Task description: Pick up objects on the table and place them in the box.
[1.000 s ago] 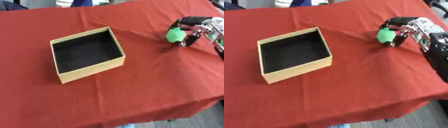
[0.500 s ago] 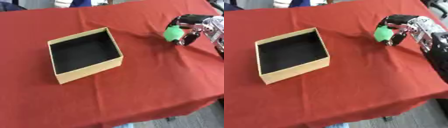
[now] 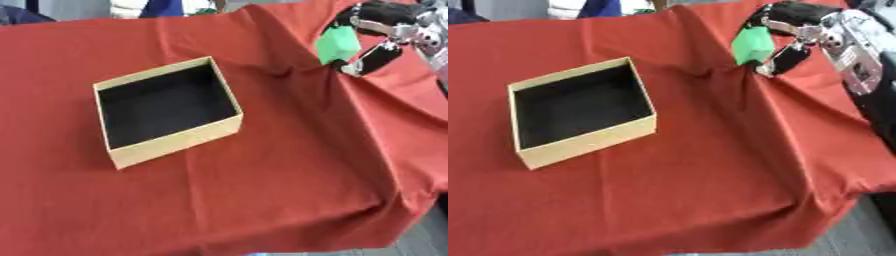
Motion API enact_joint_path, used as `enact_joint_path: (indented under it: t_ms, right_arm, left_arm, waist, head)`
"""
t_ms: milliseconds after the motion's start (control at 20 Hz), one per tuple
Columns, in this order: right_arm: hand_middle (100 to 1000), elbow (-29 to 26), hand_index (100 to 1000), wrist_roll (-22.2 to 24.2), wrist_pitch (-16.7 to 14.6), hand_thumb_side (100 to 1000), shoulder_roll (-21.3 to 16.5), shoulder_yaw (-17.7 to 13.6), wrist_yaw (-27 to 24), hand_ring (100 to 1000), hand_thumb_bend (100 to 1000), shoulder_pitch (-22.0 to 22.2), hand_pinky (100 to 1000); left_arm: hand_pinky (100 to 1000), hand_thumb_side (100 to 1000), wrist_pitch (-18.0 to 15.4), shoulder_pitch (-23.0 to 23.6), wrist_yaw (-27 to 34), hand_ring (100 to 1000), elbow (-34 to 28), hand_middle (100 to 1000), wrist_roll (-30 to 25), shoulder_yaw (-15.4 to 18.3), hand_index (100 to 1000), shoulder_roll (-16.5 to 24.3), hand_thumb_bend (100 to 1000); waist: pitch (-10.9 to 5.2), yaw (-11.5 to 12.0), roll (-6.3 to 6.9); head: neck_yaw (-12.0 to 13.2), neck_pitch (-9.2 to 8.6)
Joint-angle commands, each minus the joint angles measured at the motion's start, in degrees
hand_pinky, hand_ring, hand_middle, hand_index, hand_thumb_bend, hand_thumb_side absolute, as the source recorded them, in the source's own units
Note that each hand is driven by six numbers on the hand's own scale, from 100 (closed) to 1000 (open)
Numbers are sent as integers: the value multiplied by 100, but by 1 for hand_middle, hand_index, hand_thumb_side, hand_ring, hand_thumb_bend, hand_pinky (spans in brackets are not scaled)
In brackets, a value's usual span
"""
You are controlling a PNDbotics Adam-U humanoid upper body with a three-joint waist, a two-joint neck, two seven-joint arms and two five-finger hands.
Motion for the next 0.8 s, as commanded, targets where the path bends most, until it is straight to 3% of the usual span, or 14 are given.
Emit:
enact_joint_path:
  t_ms: [50, 100, 350, 450, 800]
  right_arm:
    - [462, -278, 680, 44, 97, 321, -233, -33, -117, 677, 100, -146, 732]
    - [462, -312, 680, 57, 119, 329, -223, -18, -130, 677, 100, -178, 732]
    - [461, -388, 671, 122, 223, 625, -87, 85, -143, 671, 100, -474, 726]
    - [459, -367, 668, 136, 249, 681, 7, 125, -120, 669, 100, -619, 724]
    - [451, -19, 653, 225, 176, 735, 576, 358, 102, 659, 100, -1418, 715]
  left_arm:
    - [515, 501, -3, -16, -26, 302, -112, 228, -22, 50, 504, 97, 100]
    - [515, 501, -3, -14, -26, 302, -112, 228, -23, 49, 504, 99, 100]
    - [516, 502, 1, -2, -26, 302, -112, 228, -37, 40, 504, 104, 100]
    - [516, 501, 1, 3, -28, 302, -112, 228, -43, 37, 504, 105, 100]
    - [516, 498, -1, 15, -20, 302, -112, 228, -67, 19, 504, 111, 100]
  waist:
    - [-114, 0, -7]
    - [-117, 1, -7]
    - [-143, 19, -7]
    - [-157, 30, -5]
    - [-210, 118, 8]
  head:
    - [-8, 29]
    - [-10, 29]
    - [-56, 29]
    - [-95, 29]
    - [-484, 29]
